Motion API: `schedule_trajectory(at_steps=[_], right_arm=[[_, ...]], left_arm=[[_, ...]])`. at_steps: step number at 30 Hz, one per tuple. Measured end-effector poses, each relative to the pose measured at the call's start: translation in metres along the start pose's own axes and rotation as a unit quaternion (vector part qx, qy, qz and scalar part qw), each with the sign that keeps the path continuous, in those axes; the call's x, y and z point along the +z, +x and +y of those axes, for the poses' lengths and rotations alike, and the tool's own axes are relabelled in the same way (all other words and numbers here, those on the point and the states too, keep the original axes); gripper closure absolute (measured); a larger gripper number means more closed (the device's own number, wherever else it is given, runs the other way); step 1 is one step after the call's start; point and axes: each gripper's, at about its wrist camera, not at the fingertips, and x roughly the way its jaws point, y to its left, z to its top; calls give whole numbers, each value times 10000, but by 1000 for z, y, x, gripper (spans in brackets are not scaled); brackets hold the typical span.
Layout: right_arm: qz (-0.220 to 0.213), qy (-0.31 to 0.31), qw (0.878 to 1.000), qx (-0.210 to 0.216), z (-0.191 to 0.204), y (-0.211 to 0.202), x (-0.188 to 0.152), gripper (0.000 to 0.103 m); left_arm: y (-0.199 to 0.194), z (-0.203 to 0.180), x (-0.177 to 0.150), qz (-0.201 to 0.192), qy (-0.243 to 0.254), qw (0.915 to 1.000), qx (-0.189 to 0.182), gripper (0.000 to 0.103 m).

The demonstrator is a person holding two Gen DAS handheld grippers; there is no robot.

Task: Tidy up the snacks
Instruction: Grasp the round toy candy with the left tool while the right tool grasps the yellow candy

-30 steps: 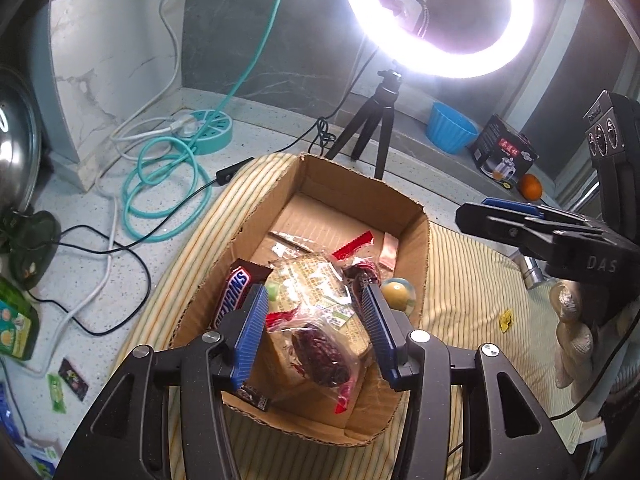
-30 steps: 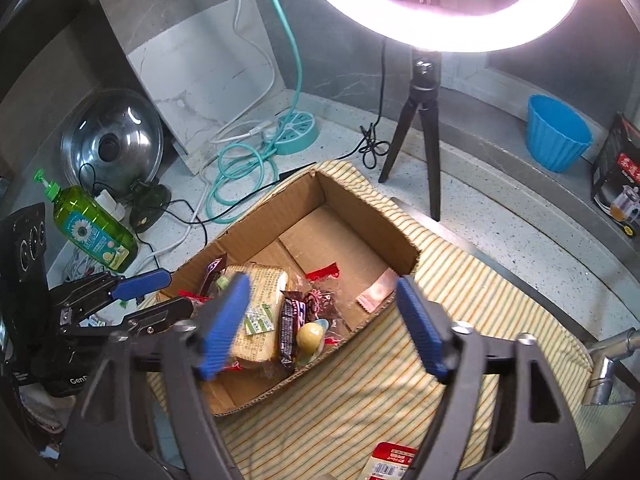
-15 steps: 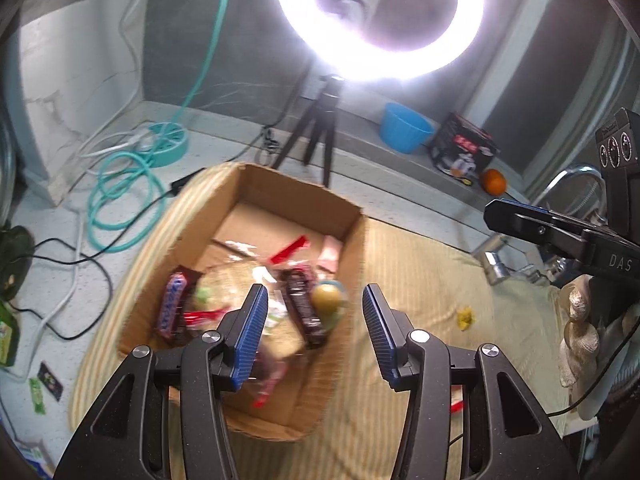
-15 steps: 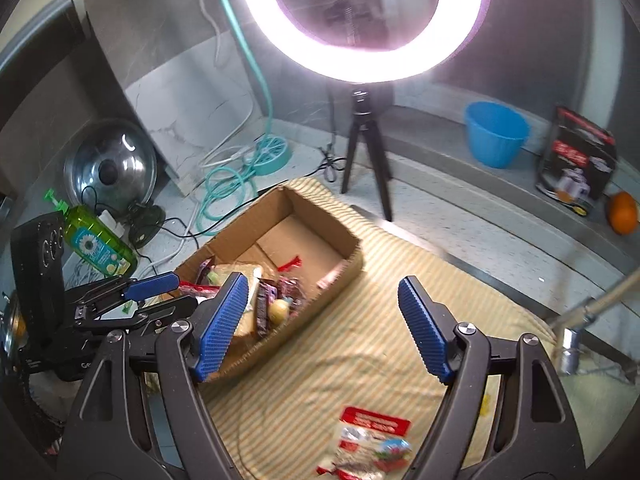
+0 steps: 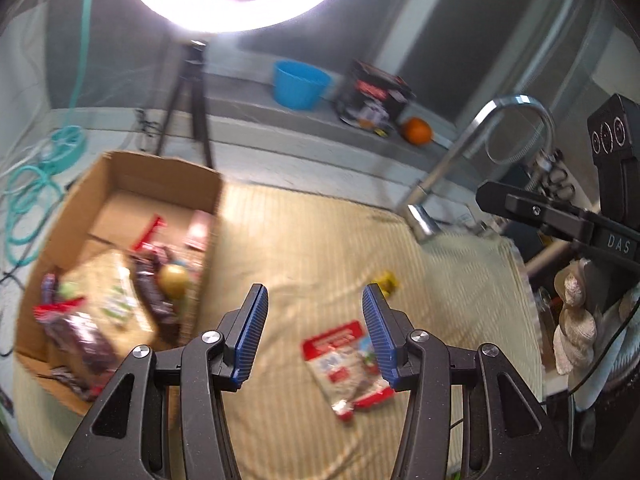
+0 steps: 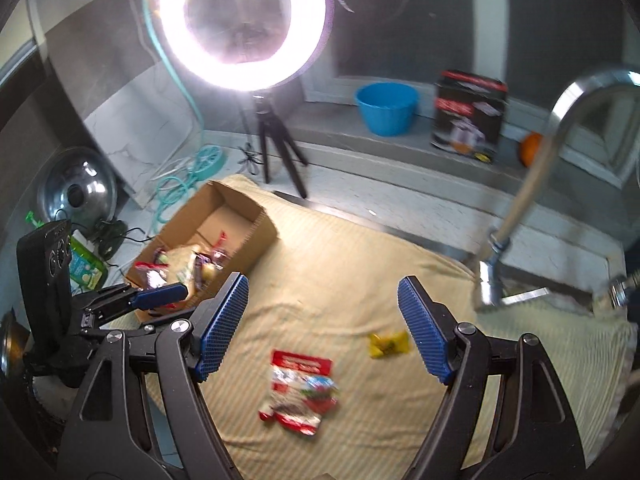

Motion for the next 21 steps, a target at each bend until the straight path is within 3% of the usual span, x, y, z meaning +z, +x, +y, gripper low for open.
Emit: schedule_trajectory(at_steps=[5,12,21], right_arm=[[144,264,9995,-132,-33,2,-27,23],[480,340,9981,-186,-64,26,-59,23],[881,286,9956,-135,-85,75,-80,23]], left_arm=[[27,-23,-17,353,193,9991,-160,55],[64,-47,-47,875,523,9948,-72,55],[93,-64,-62,1072,782,9910,200,55]])
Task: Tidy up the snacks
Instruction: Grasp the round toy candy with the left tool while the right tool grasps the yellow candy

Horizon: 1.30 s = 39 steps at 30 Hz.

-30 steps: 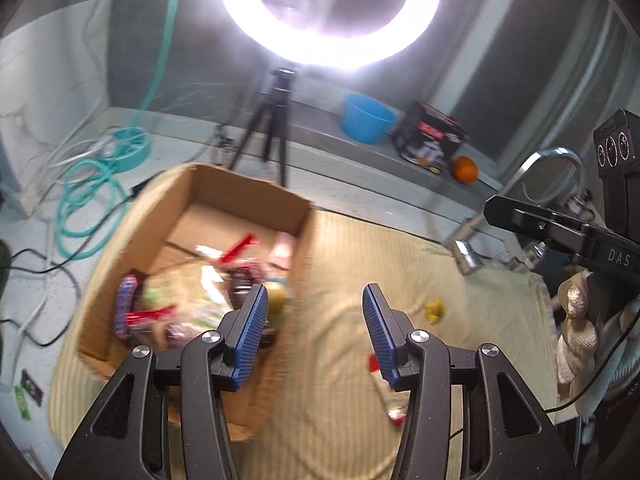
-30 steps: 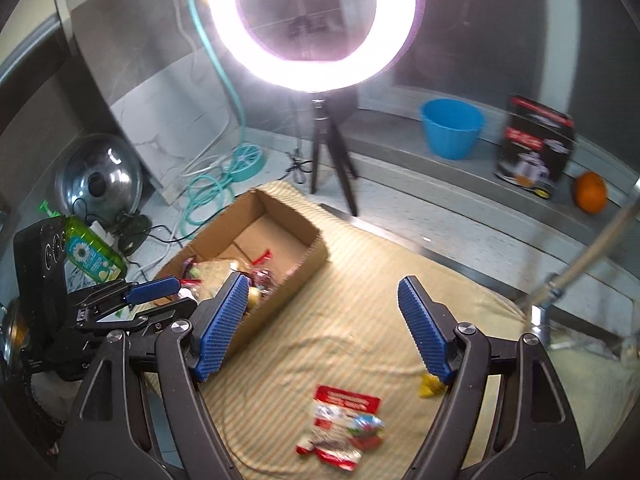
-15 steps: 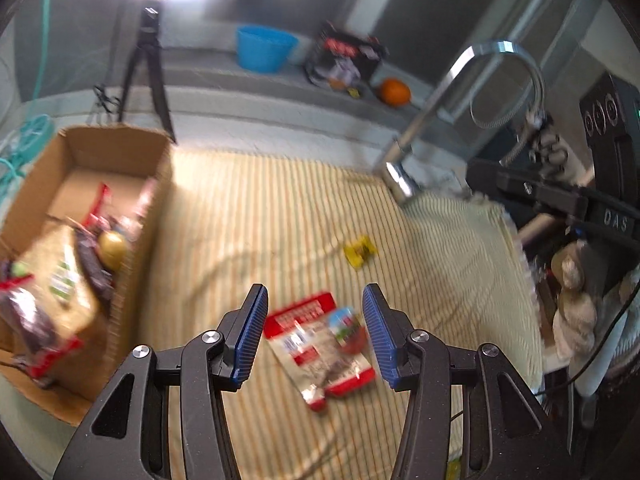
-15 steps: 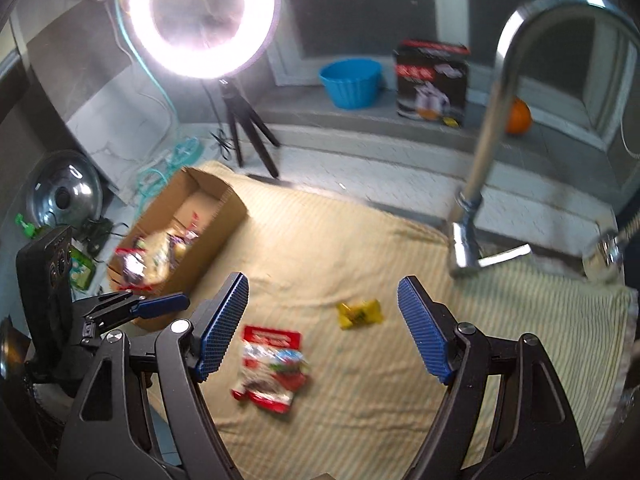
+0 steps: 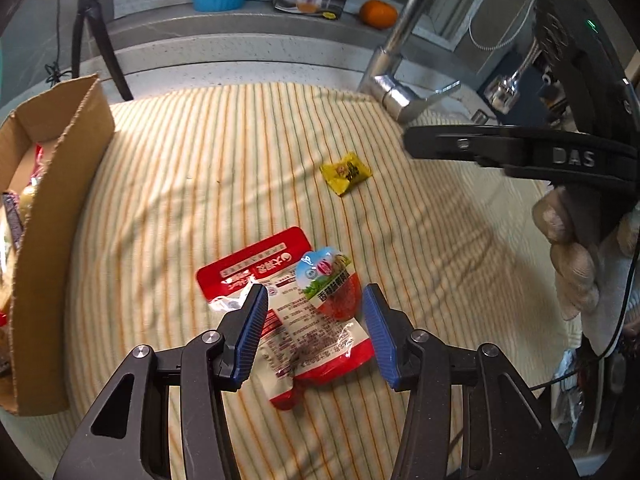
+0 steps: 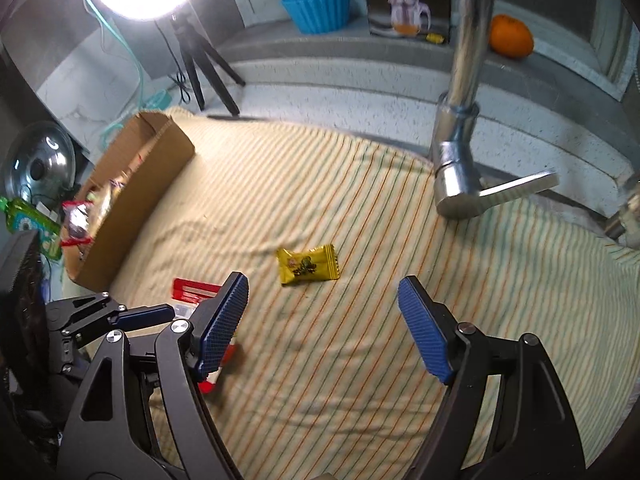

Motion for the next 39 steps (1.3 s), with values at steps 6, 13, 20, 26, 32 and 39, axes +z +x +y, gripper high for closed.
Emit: schedule_trajectory(at_steps=[6,13,20,26,32,39], right_arm=[[214,-266,9994,-16,7,30,2,23],[458,-539,9975,-85,20,59,6,35],[582,-695,9956,-220,26,72,4,58],[551,-711,9956,-247,23,71,4,66],[460,-650,9966,-189,22,64,1,66],[462,-664,9965,-213,22,60,0,67]], left_arm=[[9,-4,3,-52,66,9998,169,55],[16,-4,6,-109,116,9995,278,65],[18,-3,5,-137,168,9995,245,76],[16,4,4,-178,12,9997,161,77],[7,15,6,-281,-187,9994,96,85],[6,17,5,-206,-57,9998,31,86]])
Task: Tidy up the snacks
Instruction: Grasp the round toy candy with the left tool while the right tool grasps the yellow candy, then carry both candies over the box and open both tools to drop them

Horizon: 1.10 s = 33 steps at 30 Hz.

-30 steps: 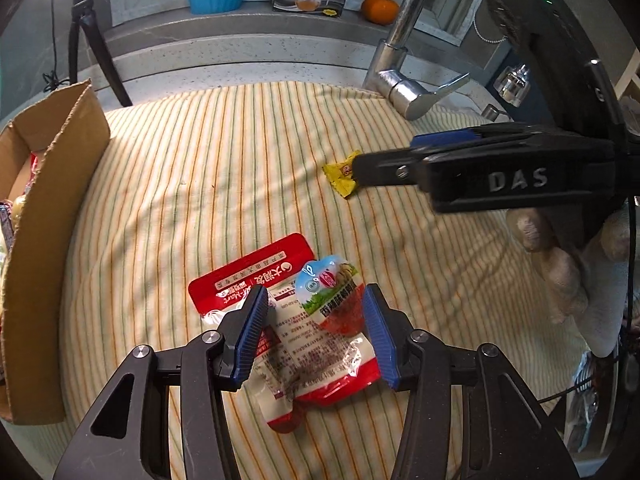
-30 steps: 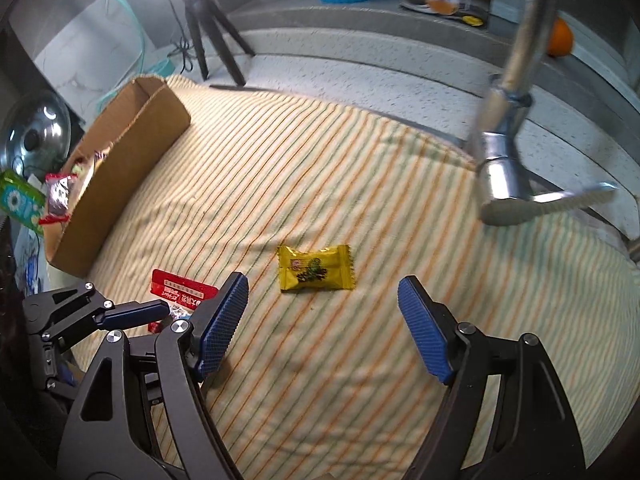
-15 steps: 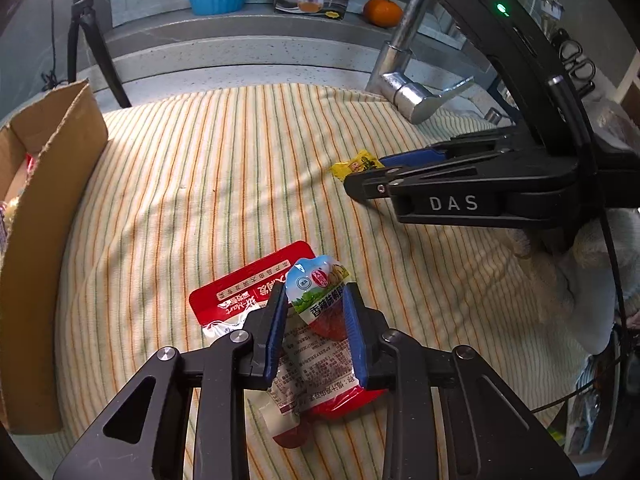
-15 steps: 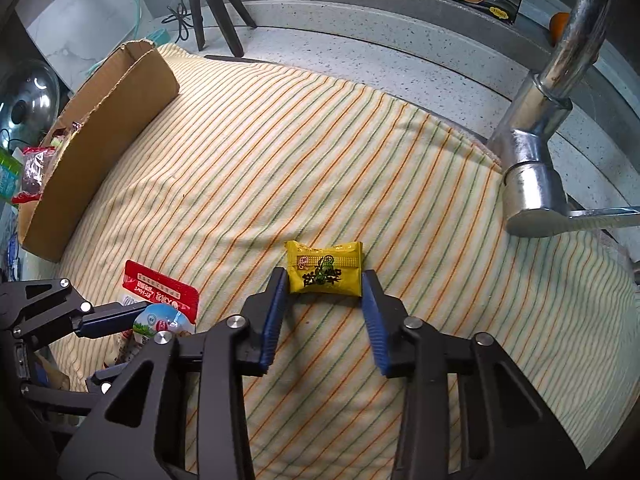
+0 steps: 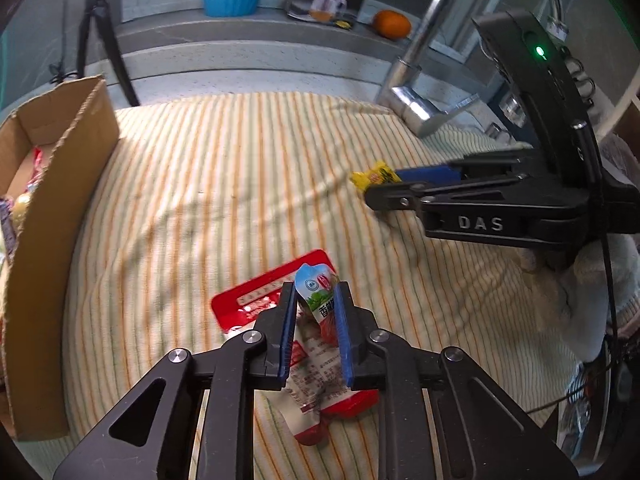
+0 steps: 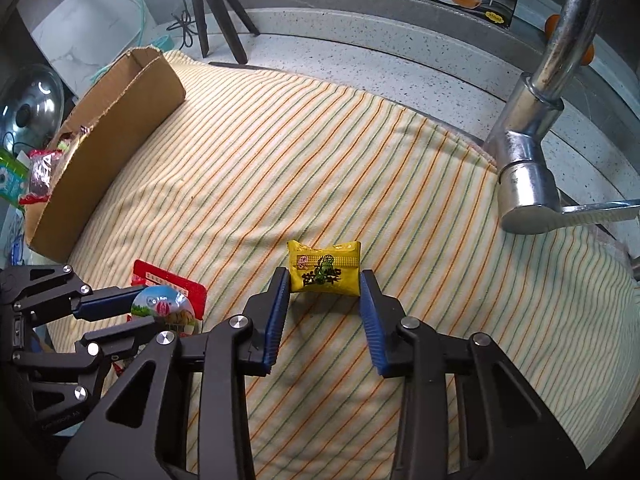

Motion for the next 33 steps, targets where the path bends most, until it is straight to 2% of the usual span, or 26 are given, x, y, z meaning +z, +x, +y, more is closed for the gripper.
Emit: schedule_trajectory(at_steps=[9,12,16,18,24,33], right_arm=[[-25,-67,10000,-59,4,-4,1,67],[-42,-42,10000,-67,1,-6,1,67],[-60,-8,9999,-103,-2,-8,-1,67],[-75,1,9999,-129,-3,-10,-1,67],[-129,88,9998,-141,-8,-17,-4,67],[-309,85,9995,-34,-2,-34,1,67]], left_arm=[[9,-11,-1,-1,155,9999,70,84],[10,-7,-1,81,-45,9999,106,71],[13,-13,-5,-11,153,9996,254,71],[14,-19,-6,-22,346,9986,394,77],[12,-9,-4,-75,83,9996,249,80],[-20,8,0,-321,-111,9992,214,82]])
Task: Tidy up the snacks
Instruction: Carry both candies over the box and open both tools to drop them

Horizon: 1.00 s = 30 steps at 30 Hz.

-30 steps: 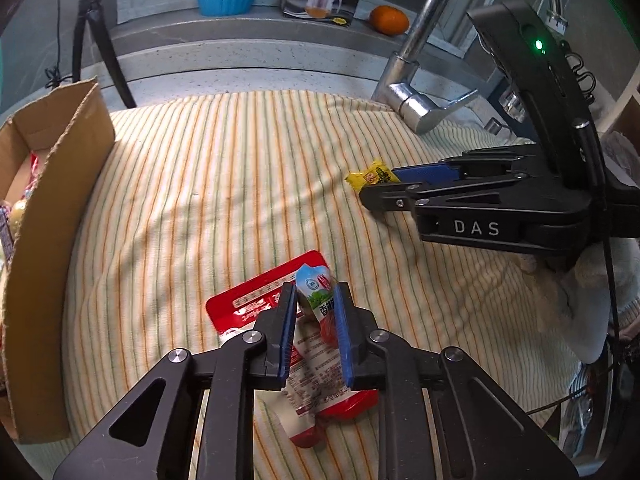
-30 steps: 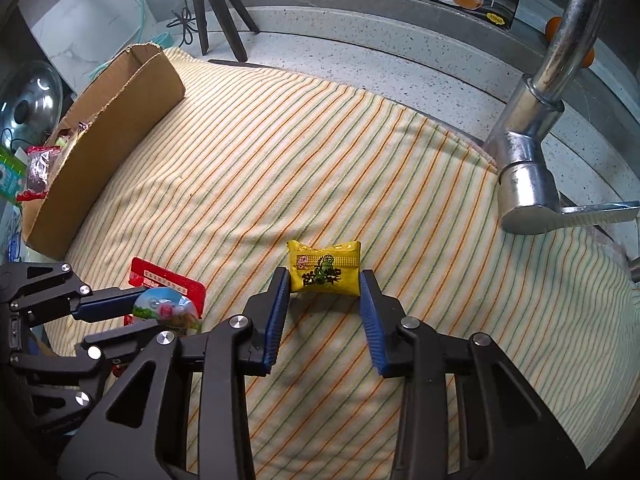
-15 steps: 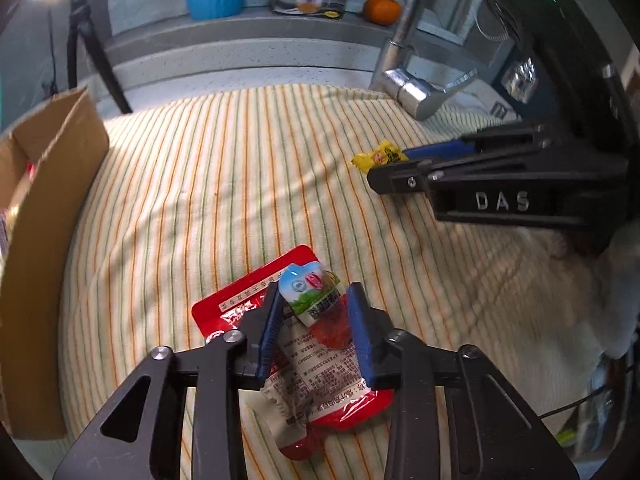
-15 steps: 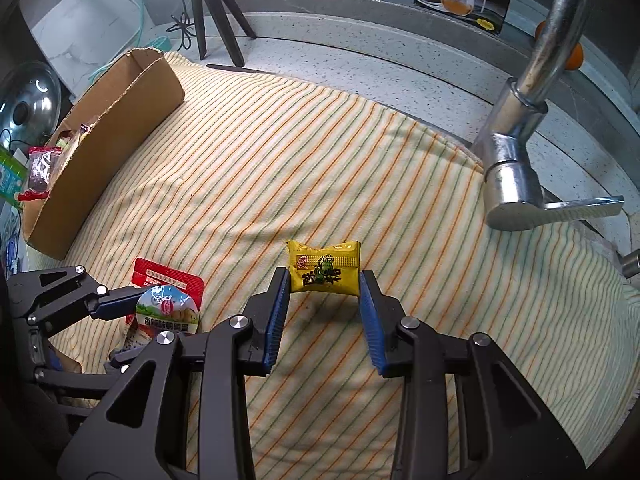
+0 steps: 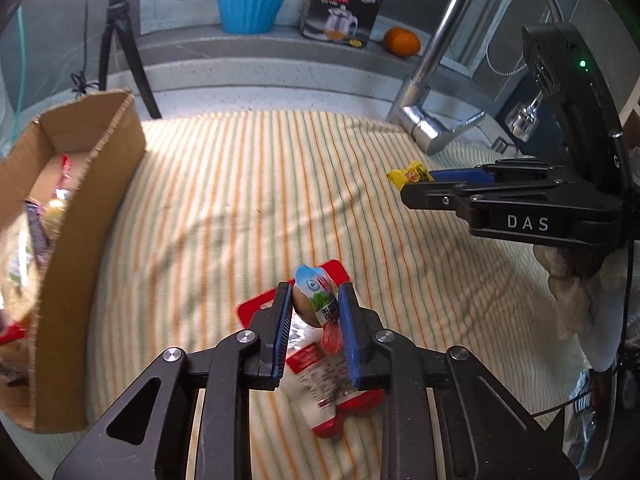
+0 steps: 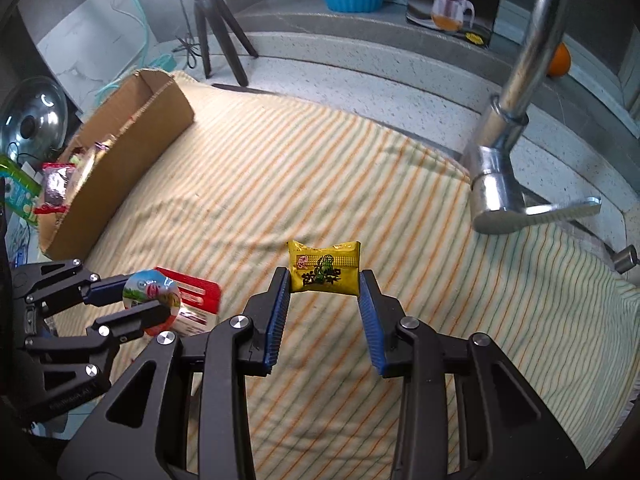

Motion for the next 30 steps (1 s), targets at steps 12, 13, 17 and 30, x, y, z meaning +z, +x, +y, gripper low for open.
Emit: schedule_trajectory(at_steps=[12,13,17,30], right_arm=[[-361,-337,9986,213,46,-26,28,67],[-399,-374,9982,239,52,-28,32,67],[-534,-516,9966,353,75,-34,48,67],[-657,-1091,9893,710,165,-21,98,67]], left_arm=[[-51,40,10,-448,-272,9986,122,82],[-55,43,11,-495,-296,9982,154,82],[-76,67,15,-704,-453,9959,347,82],[-114,147,20,-1002,-943,9864,901,82]])
